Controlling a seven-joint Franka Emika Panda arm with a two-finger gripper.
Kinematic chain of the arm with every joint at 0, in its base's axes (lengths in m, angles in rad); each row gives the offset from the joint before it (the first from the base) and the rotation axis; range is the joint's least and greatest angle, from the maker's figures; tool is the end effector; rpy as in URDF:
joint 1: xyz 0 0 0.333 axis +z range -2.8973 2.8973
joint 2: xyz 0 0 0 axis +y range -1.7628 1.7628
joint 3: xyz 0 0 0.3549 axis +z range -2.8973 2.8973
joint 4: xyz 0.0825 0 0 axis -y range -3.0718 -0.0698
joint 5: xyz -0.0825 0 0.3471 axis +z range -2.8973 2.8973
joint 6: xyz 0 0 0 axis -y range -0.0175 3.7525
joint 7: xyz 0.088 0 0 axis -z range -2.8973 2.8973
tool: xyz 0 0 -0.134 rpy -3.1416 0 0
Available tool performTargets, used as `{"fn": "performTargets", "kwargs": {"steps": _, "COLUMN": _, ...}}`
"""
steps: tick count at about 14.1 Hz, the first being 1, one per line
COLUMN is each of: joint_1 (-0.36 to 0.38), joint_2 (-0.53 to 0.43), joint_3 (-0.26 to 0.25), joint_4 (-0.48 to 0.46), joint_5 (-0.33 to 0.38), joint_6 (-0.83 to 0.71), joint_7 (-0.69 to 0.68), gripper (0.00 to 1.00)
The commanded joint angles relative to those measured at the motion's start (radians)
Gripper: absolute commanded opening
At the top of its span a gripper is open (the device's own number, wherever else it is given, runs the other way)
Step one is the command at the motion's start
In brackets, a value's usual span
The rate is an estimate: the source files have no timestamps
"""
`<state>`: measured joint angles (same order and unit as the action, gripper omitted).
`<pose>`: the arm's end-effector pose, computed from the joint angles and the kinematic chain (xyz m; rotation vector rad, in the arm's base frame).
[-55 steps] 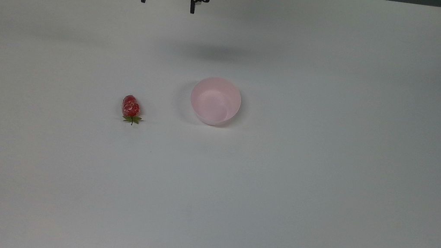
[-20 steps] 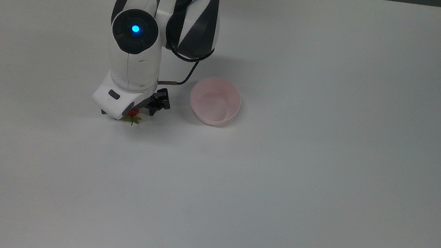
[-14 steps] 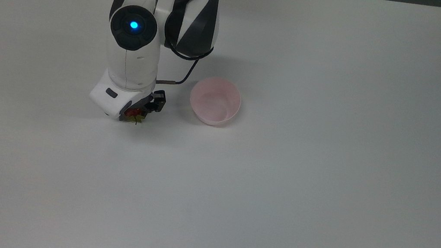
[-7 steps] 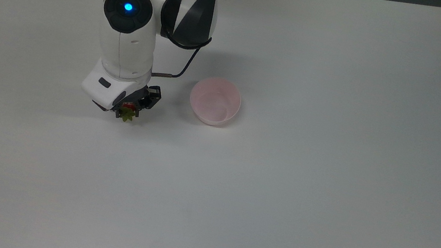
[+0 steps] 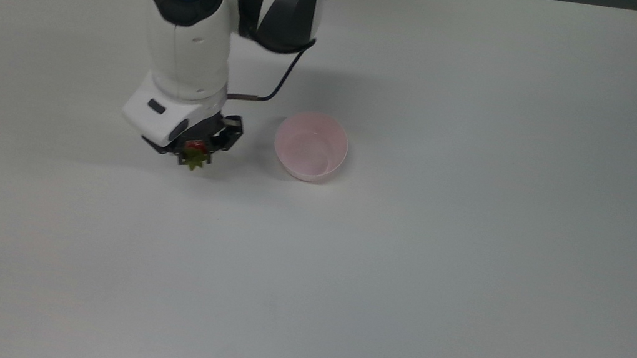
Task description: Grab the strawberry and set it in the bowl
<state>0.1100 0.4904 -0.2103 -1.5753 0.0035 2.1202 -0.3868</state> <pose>0.6777 -0.0456 0.3919 2.9966 0.4714 0.0610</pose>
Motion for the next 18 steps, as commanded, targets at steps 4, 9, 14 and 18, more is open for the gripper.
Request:
{"fn": "performTargets", "kwargs": {"steps": 4, "joint_1": 0.230, "joint_2": -0.095, "joint_3": -0.058, "joint_4": -0.020, "joint_5": 0.046, "joint_6": -0.157, "joint_7": 0.143, "gripper": 0.33}}
{"fn": "performTargets", "kwargs": {"steps": 9, "joint_1": 0.275, "joint_2": -0.067, "joint_3": -0.049, "joint_4": -0.037, "joint_5": 0.043, "joint_6": -0.143, "joint_7": 0.204, "gripper": 0.45}}
{"fn": "performTargets", "kwargs": {"steps": 14, "joint_1": 0.248, "joint_2": -0.131, "joint_3": 0.018, "joint_4": -0.046, "joint_5": 0.001, "joint_6": -0.196, "joint_7": 0.482, "gripper": 1.00}}
{"fn": "performTargets", "kwargs": {"steps": 18, "joint_1": 0.033, "joint_2": -0.295, "joint_3": 0.241, "joint_4": -0.057, "joint_5": -0.154, "joint_6": -0.393, "joint_7": 0.720, "gripper": 1.00}}
